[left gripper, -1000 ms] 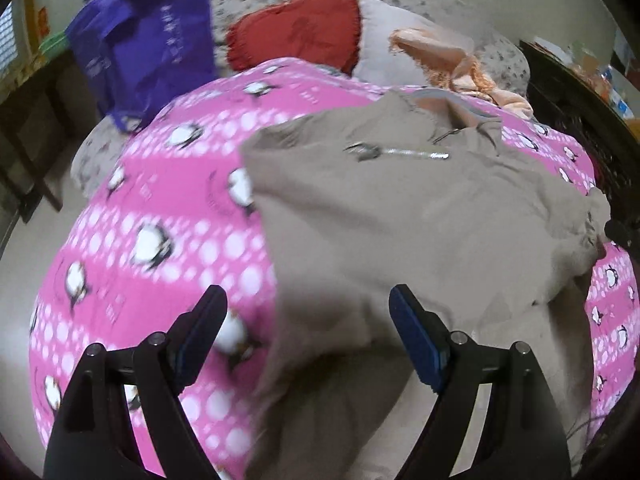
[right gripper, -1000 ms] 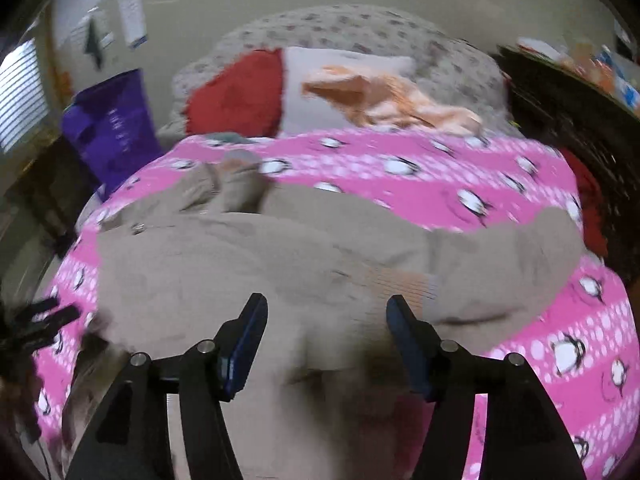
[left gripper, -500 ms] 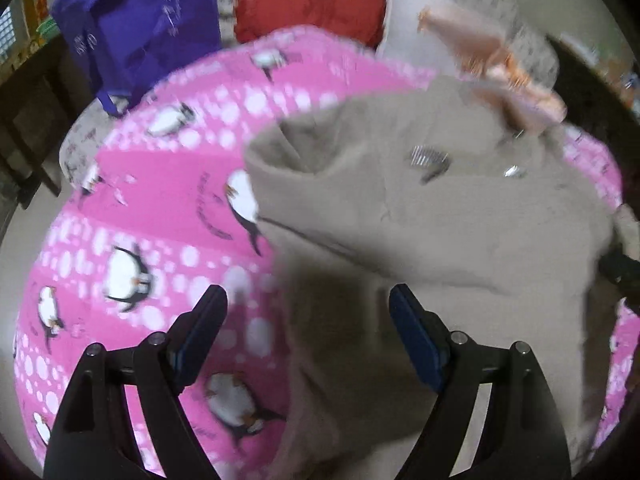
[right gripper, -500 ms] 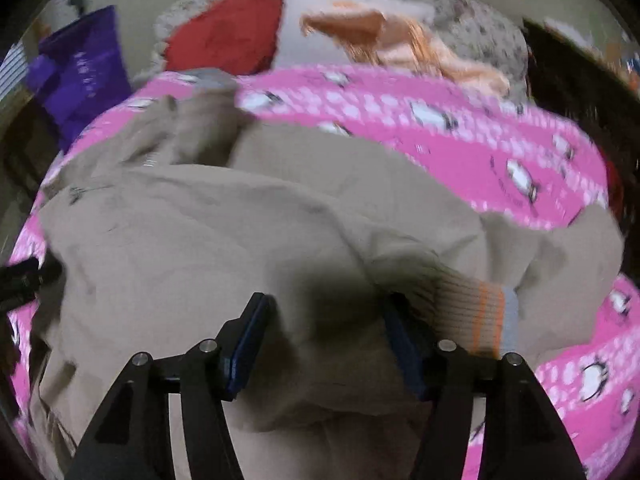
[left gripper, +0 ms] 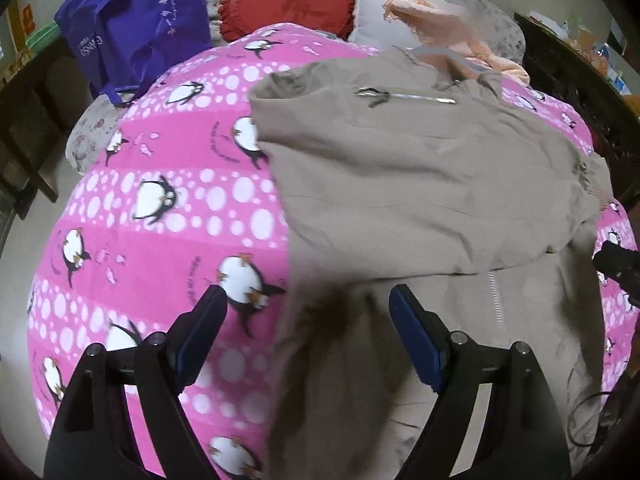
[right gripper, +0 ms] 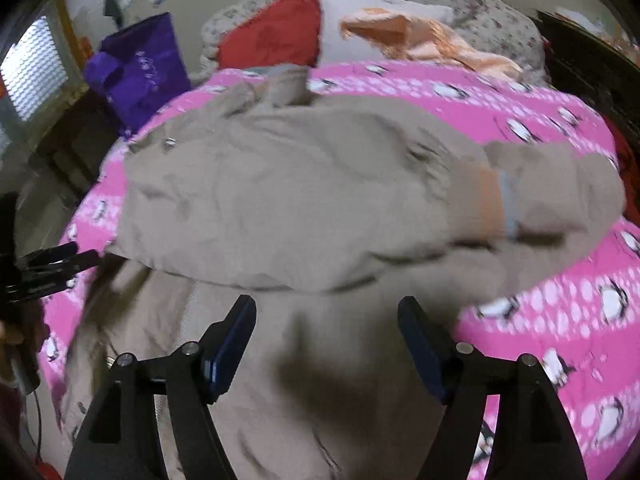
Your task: Fold large clothes
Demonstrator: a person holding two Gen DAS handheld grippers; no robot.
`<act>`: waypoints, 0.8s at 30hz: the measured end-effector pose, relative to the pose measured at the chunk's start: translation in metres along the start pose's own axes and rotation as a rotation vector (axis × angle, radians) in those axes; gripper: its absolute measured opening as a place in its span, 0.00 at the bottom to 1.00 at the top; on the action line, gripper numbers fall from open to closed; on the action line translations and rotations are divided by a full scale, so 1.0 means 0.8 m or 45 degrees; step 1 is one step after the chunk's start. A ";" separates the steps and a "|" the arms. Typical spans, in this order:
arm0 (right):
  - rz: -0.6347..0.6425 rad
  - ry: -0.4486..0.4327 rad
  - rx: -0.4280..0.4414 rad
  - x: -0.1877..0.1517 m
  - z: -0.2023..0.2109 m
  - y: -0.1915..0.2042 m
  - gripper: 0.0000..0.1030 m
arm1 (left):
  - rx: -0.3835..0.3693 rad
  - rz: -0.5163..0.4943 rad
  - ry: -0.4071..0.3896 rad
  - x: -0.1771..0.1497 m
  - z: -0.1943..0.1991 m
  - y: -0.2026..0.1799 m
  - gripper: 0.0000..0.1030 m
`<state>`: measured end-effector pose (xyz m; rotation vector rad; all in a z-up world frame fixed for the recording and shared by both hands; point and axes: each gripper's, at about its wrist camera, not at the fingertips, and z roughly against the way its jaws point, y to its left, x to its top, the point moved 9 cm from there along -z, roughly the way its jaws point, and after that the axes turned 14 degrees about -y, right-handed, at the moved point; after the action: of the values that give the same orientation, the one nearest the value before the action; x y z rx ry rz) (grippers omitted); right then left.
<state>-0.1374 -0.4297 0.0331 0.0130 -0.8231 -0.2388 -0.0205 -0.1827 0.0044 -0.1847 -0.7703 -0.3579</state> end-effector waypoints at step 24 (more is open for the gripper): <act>-0.122 -0.183 -0.170 0.073 -0.012 -0.053 0.67 | -0.049 -0.037 -0.020 0.036 -0.035 -0.089 0.81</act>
<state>-0.1010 -0.4842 0.0644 -0.0909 -0.9493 -0.3884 -0.0107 -0.2638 0.0074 -0.2129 -0.7823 -0.3998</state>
